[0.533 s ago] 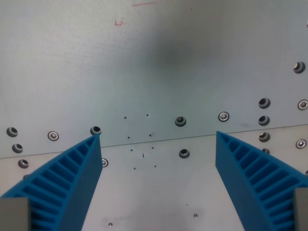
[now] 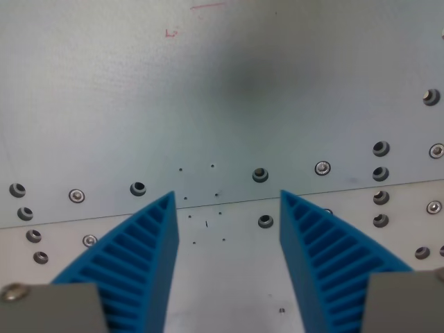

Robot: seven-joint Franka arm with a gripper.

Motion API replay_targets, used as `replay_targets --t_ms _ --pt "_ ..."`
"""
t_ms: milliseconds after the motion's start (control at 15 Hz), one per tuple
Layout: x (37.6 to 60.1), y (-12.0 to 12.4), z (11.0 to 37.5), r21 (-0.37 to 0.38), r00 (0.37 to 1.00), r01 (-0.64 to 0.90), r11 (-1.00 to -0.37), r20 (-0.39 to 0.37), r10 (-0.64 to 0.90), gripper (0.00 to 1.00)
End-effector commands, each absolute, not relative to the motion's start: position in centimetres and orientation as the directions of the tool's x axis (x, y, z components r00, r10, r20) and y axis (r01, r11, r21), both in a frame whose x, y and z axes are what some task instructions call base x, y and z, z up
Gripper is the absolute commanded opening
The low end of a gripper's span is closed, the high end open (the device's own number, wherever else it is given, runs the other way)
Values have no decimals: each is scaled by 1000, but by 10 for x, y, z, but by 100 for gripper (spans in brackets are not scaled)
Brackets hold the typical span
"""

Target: Close gripper

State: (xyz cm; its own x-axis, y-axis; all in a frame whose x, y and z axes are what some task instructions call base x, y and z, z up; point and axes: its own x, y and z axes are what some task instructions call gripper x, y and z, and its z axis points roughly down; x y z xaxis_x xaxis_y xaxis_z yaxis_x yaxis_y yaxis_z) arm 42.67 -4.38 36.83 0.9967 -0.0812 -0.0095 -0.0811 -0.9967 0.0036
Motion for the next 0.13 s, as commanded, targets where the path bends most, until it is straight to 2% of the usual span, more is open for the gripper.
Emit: replay_targets --t_ms 67,133 --pt "426 -44 371 4 997 -81 -997 -3 -81 0" --pt "426 -44 371 4 997 -81 -997 -3 -81 0"
